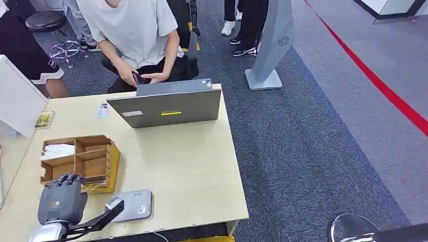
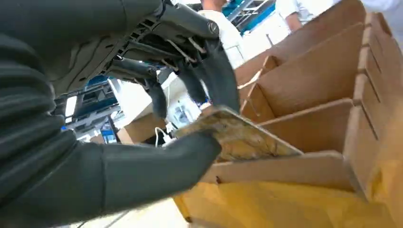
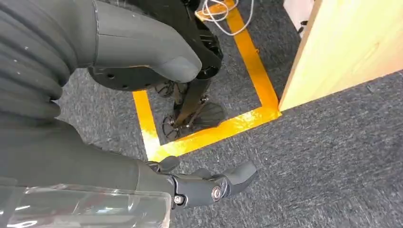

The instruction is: Pass the card to the sensor for recognition and then transmit it.

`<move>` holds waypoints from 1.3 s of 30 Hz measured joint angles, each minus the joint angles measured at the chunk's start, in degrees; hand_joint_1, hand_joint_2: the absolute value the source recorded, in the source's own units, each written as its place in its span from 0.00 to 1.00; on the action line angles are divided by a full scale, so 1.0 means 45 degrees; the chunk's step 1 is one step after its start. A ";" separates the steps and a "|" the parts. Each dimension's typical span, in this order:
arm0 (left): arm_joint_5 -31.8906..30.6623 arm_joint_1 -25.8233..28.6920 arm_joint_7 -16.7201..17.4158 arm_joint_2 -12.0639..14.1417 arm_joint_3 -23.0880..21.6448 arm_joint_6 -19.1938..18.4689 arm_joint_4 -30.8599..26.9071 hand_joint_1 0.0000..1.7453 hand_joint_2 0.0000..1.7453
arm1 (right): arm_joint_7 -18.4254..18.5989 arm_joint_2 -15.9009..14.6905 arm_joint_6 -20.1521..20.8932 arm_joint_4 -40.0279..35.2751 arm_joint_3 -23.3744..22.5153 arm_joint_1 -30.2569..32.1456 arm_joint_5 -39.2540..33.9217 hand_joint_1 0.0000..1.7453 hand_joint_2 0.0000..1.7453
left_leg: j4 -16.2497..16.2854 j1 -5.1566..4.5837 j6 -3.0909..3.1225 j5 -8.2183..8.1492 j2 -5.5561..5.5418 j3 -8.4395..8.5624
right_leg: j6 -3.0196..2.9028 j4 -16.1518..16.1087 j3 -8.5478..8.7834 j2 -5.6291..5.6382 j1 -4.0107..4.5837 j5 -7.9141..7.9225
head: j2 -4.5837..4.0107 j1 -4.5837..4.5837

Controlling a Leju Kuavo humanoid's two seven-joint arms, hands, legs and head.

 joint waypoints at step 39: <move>0.0355 -0.1294 -0.1578 -0.0311 -0.0656 -0.4260 -0.3780 1.00 1.00 | 0.0452 0.0000 0.0005 -0.0253 -0.0637 -0.0158 0.0442 0.00 1.00 | 0.0002 -0.0003 0.0014 0.0009 -0.0004 -0.0004 | 0.0005 -0.0003 0.0000 -0.0006 -0.0003 0.0007 | 0.0000 0.0000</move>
